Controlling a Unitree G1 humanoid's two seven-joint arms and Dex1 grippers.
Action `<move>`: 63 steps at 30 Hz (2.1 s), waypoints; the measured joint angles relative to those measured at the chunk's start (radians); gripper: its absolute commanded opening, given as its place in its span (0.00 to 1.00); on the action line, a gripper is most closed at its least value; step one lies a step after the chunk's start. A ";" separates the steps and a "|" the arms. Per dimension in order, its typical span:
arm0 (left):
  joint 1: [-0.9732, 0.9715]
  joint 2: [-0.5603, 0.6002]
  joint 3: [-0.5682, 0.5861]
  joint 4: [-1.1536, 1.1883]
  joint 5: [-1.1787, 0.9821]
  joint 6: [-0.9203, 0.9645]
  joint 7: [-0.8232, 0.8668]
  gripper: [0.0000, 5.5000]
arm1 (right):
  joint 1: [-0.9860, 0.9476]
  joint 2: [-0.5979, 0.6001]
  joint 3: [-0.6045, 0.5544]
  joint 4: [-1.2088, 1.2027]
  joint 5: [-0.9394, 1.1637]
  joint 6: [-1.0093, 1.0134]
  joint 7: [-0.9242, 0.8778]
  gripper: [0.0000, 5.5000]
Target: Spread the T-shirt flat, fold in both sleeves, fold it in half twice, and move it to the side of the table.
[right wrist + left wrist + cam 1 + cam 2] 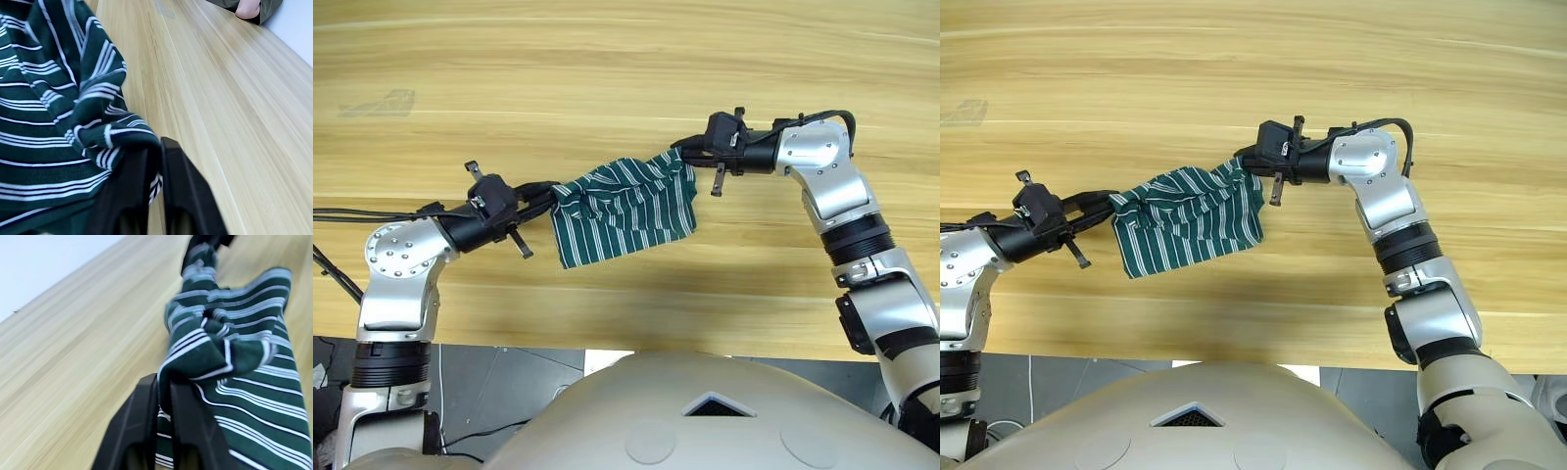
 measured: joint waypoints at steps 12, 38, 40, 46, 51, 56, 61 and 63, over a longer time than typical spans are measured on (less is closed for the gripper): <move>-0.047 -0.227 0.066 0.183 0.006 -0.016 0.263 0.49 | 0.052 0.120 -0.258 0.009 0.129 -0.001 -0.200 0.25; -0.195 -0.513 0.190 -0.002 0.047 -0.187 0.745 0.75 | -0.307 0.383 0.233 0.716 -0.505 -0.371 -0.434 0.25; -0.202 -0.513 0.177 -0.001 0.054 -0.194 0.736 0.75 | -0.356 0.384 0.249 0.788 -0.537 -0.357 -0.496 0.25; -0.207 -0.513 0.179 0.001 0.078 -0.208 0.735 0.75 | -0.355 0.042 0.118 0.903 -0.499 -0.220 -0.637 0.25; -0.180 -0.534 0.165 -0.021 0.091 -0.209 0.744 0.75 | -0.142 -0.301 -0.087 0.932 -0.366 -0.135 -0.707 0.25; -0.156 -0.571 0.121 -0.026 0.111 -0.210 0.749 0.75 | 0.010 -0.351 -0.261 0.920 -0.229 -0.129 -0.791 0.25; -0.156 -0.602 0.059 -0.004 0.131 -0.226 0.743 0.75 | 0.067 -0.309 -0.393 0.910 -0.144 -0.143 -0.893 0.25; -0.155 -0.611 0.052 0.008 0.142 -0.233 0.743 0.75 | 0.068 -0.294 -0.424 0.910 -0.134 -0.183 -0.901 0.25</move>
